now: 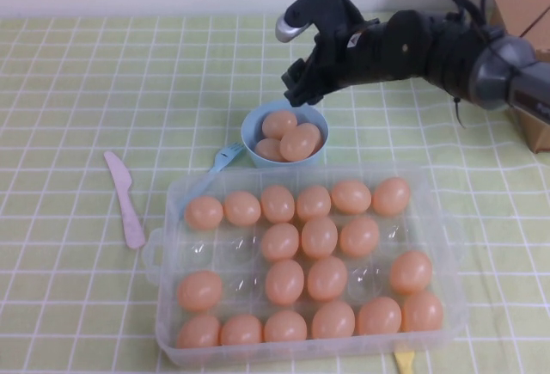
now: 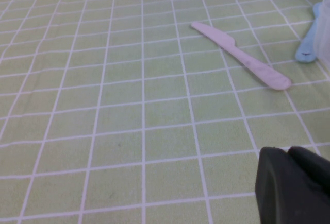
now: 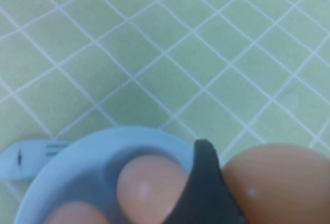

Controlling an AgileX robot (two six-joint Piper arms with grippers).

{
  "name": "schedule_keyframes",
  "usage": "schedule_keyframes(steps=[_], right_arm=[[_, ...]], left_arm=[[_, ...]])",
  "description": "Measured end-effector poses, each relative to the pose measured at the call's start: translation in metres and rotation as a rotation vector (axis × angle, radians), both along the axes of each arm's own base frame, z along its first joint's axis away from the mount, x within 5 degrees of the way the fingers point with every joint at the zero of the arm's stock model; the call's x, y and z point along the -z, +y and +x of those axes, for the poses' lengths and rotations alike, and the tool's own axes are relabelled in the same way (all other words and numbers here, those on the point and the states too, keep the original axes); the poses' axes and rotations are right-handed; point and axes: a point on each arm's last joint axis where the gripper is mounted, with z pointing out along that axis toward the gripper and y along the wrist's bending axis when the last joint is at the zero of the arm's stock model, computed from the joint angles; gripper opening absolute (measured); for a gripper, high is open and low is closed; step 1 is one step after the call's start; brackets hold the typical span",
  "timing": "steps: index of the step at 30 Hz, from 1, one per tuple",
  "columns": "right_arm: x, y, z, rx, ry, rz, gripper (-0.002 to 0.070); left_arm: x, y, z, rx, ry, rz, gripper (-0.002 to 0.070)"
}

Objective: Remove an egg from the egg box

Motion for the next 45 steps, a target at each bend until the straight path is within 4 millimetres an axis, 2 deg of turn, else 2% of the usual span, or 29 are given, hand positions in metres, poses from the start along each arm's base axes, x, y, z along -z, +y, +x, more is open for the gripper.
schedule_keyframes(steps=[5, 11, 18, 21, 23, 28, 31, 33, 40, 45], right_arm=[[0.017, 0.012, 0.017, -0.019, 0.043, -0.005, 0.0442], [0.038, 0.016, 0.020, -0.029, 0.121, -0.010, 0.0442], [0.040, 0.016, 0.017, -0.044, 0.162, -0.024, 0.0443], [0.035, 0.017, 0.015, -0.064, 0.189, -0.034, 0.0444], [0.023, 0.017, 0.013, -0.075, 0.187, -0.031, 0.0444], [-0.021, 0.013, 0.004, -0.093, 0.135, -0.005, 0.0444], [-0.039, 0.010, -0.003, -0.103, 0.122, 0.001, 0.0444], [-0.046, 0.009, -0.006, -0.109, 0.126, 0.000, 0.0444], [-0.042, 0.008, -0.011, -0.130, 0.180, -0.025, 0.0442], [-0.047, 0.001, -0.023, -0.163, 0.247, -0.122, 0.0442]], left_arm=[[0.000, 0.000, 0.000, 0.000, 0.000, 0.000, -0.0005], [0.000, 0.000, 0.000, 0.000, 0.000, 0.000, -0.0005], [0.000, 0.000, 0.000, 0.000, 0.000, 0.000, -0.0005], [0.000, 0.000, 0.000, 0.000, 0.000, 0.000, -0.0005], [0.000, 0.000, 0.000, 0.000, 0.000, 0.000, -0.0005], [0.000, 0.000, 0.000, 0.000, 0.000, 0.000, -0.0005], [0.000, 0.000, 0.000, 0.000, 0.000, 0.000, -0.0005], [0.000, 0.000, 0.000, 0.000, 0.000, 0.000, -0.0005], [0.000, 0.000, 0.000, 0.000, 0.000, 0.000, -0.0005], [0.000, 0.000, 0.000, 0.000, 0.000, 0.000, -0.0005]])
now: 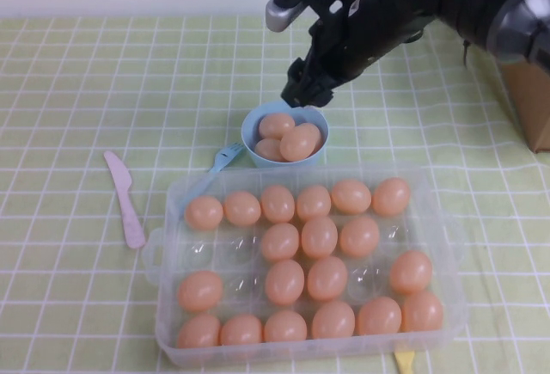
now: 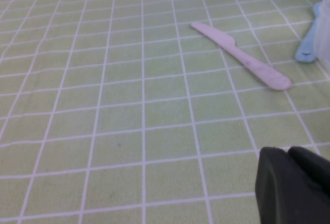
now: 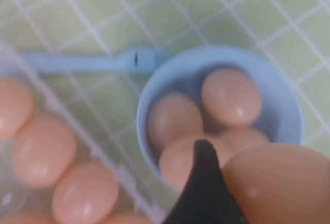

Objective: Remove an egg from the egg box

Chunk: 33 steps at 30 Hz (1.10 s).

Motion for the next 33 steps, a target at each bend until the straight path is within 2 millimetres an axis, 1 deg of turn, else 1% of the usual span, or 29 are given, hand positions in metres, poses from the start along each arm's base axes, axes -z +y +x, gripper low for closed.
schedule_keyframes(steps=[6, 8, 12, 16, 19, 21, 22, 24, 27, 30, 32, 33], right_arm=[[-0.030, -0.023, -0.027, 0.022, 0.086, -0.151, 0.0442], [-0.035, -0.028, -0.034, 0.035, 0.122, -0.180, 0.0442], [-0.037, -0.029, -0.037, 0.039, 0.150, -0.178, 0.0442], [-0.042, -0.021, -0.035, 0.040, 0.117, -0.063, 0.0442], [-0.051, -0.011, -0.027, 0.064, 0.035, 0.086, 0.0442], [-0.051, -0.005, -0.018, 0.089, -0.011, 0.172, 0.0442], [-0.049, -0.002, -0.013, 0.104, -0.032, 0.209, 0.0442], [-0.037, 0.004, -0.003, 0.121, -0.045, 0.251, 0.0442], [-0.010, 0.013, 0.009, 0.095, -0.029, 0.254, 0.0442], [0.027, 0.025, 0.019, 0.033, 0.014, 0.264, 0.0442], [0.044, 0.031, 0.024, 0.000, 0.024, 0.289, 0.0442], [0.050, 0.033, 0.026, -0.009, 0.021, 0.299, 0.0442]], left_arm=[[0.000, 0.000, 0.000, 0.000, 0.000, 0.000, -0.0005], [0.000, 0.000, 0.000, 0.000, 0.000, 0.000, -0.0005], [0.000, 0.000, 0.000, 0.000, 0.000, 0.000, -0.0005], [0.000, 0.000, 0.000, 0.000, 0.000, 0.000, -0.0005], [0.000, 0.000, 0.000, 0.000, 0.000, 0.000, -0.0005], [0.000, 0.000, 0.000, 0.000, 0.000, 0.000, -0.0005], [0.000, 0.000, 0.000, 0.000, 0.000, 0.000, -0.0005], [0.000, 0.000, 0.000, 0.000, 0.000, 0.000, -0.0005], [0.000, 0.000, 0.000, 0.000, 0.000, 0.000, -0.0005], [0.000, 0.000, 0.000, 0.000, 0.000, 0.000, -0.0005], [0.000, 0.000, 0.000, 0.000, 0.000, 0.000, -0.0005], [0.000, 0.000, 0.000, 0.000, 0.000, 0.000, -0.0005]])
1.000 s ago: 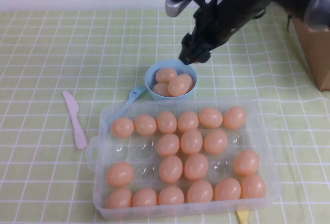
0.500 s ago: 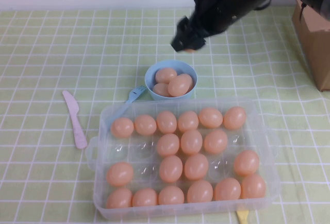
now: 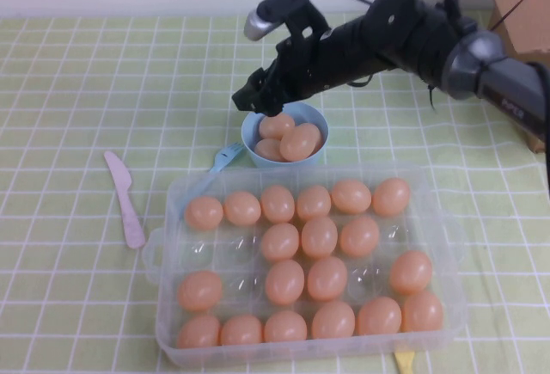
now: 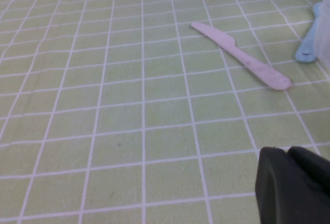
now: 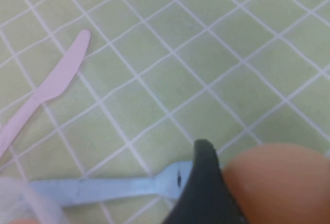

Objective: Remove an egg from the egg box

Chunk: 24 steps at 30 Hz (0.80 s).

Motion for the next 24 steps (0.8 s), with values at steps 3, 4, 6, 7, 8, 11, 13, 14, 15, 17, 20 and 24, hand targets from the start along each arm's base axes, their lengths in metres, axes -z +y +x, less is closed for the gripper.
schedule_keyframes(steps=[3, 4, 6, 7, 8, 11, 13, 14, 15, 17, 20, 24], right_arm=[[0.013, 0.004, 0.005, -0.015, -0.029, 0.019, 0.0442], [0.014, 0.005, 0.007, -0.013, -0.040, 0.021, 0.0442], [0.017, 0.005, 0.008, -0.014, -0.050, 0.022, 0.0466], [0.017, 0.005, 0.008, -0.015, -0.050, 0.023, 0.0482], [0.017, 0.005, 0.008, -0.017, -0.052, 0.023, 0.0507], [0.017, 0.004, 0.008, -0.020, -0.045, 0.023, 0.0554], [0.018, 0.002, 0.008, -0.031, -0.029, 0.020, 0.0564], [0.018, 0.000, 0.008, -0.034, -0.022, 0.018, 0.0568], [0.019, -0.001, 0.009, -0.037, -0.016, 0.017, 0.0569], [0.019, -0.006, 0.010, -0.040, -0.003, 0.013, 0.0570], [0.019, -0.009, 0.010, -0.042, 0.004, 0.012, 0.0519], [0.002, -0.011, 0.008, -0.041, -0.024, 0.025, 0.0306]], left_arm=[[0.000, 0.000, 0.000, 0.000, 0.000, 0.000, -0.0005], [0.000, 0.000, 0.000, 0.000, 0.000, 0.000, -0.0005], [0.000, 0.000, 0.000, 0.000, 0.000, 0.000, -0.0005], [0.000, 0.000, 0.000, 0.000, 0.000, 0.000, -0.0005], [0.000, 0.000, 0.000, 0.000, 0.000, 0.000, -0.0005], [0.000, 0.000, 0.000, 0.000, 0.000, 0.000, -0.0005], [0.000, 0.000, 0.000, 0.000, 0.000, 0.000, -0.0005], [0.000, 0.000, 0.000, 0.000, 0.000, 0.000, -0.0005], [0.000, 0.000, 0.000, 0.000, 0.000, 0.000, -0.0005], [0.000, 0.000, 0.000, 0.000, 0.000, 0.000, -0.0005], [0.000, 0.000, 0.000, 0.000, 0.000, 0.000, -0.0005], [0.000, 0.000, 0.000, 0.000, 0.000, 0.000, -0.0005]])
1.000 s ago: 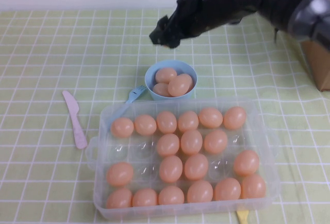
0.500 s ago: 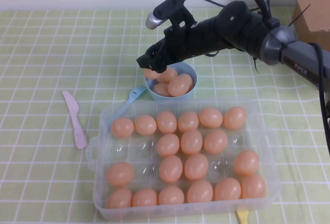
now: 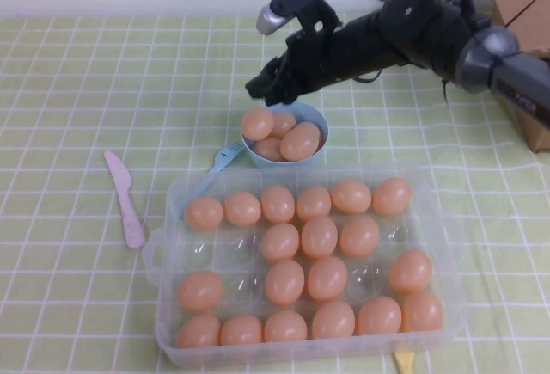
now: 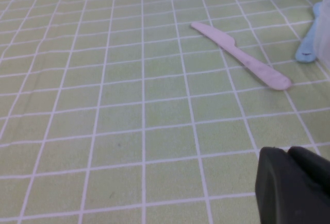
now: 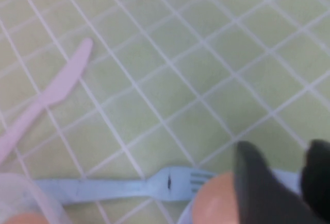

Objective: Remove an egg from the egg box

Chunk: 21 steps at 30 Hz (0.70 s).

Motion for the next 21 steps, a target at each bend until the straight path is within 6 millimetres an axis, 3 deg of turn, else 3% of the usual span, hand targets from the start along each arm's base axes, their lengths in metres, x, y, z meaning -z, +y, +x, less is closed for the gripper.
schedule_keyframes(steps=[1, 2, 5, 12, 21], right_arm=[[-0.011, -0.001, -0.003, -0.002, -0.017, 0.008, 0.0191], [-0.021, -0.002, -0.005, -0.003, -0.034, 0.017, 0.0121], [-0.055, -0.010, -0.015, -0.009, -0.071, 0.046, 0.0025], [-0.123, -0.030, -0.052, -0.047, -0.131, 0.090, -0.0012], [-0.149, -0.070, -0.114, 0.112, -0.263, 0.167, -0.0015]], left_arm=[[0.000, 0.000, 0.000, 0.000, 0.000, 0.000, -0.0005], [0.000, 0.000, 0.000, 0.000, 0.000, 0.000, -0.0005], [0.000, 0.000, 0.000, 0.000, 0.000, 0.000, -0.0005], [0.000, 0.000, 0.000, 0.000, 0.000, 0.000, -0.0005], [0.000, 0.000, 0.000, 0.000, 0.000, 0.000, -0.0005]])
